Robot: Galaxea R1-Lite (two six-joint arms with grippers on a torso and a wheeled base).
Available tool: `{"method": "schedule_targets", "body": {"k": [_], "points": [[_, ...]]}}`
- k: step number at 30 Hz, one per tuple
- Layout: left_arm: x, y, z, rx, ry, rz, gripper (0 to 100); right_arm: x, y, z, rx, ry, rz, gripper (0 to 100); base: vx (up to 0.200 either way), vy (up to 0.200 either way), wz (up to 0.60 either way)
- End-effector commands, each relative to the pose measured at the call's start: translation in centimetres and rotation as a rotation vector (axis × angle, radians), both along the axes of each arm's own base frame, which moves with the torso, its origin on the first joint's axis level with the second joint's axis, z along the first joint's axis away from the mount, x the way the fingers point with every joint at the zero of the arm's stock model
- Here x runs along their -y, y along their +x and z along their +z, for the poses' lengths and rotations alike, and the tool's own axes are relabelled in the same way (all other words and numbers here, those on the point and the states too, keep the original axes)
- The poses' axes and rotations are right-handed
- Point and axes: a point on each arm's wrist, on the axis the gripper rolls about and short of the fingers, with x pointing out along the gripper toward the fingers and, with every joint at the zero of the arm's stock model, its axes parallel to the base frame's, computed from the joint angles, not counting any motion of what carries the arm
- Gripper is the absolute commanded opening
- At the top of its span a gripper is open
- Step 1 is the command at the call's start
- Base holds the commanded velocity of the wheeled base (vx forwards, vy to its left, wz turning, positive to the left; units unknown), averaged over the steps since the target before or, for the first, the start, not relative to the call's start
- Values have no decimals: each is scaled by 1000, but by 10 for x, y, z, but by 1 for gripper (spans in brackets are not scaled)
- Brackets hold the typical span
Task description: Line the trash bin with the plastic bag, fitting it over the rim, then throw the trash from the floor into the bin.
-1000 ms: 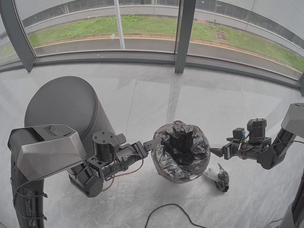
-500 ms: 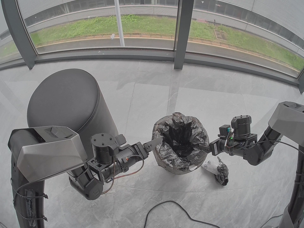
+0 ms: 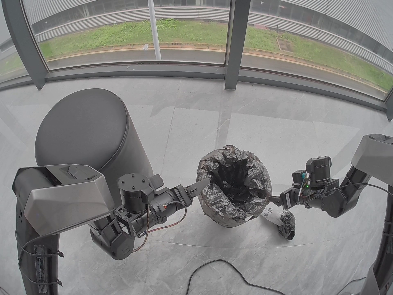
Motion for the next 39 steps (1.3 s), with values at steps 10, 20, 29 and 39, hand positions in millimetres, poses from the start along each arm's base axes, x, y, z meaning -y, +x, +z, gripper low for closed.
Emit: {"method": "schedule_targets", "body": {"k": [10, 20, 29, 39], "points": [[2, -1, -6, -10, 6, -7, 100, -35, -8, 29, 82, 32, 123, 100, 0, 0, 0], [1, -9, -6, -16, 9, -16, 100, -53, -11, 19, 73, -15, 200, 100, 0, 0, 0], [2, -17, -10, -31, 18, -30, 100, -55, -2, -12, 23, -95, 163, 100, 0, 0, 0], [9, -21, -11, -18, 11, -49, 100, -59, -6, -22, -6, -122, 176, 100, 0, 0, 0]]}}
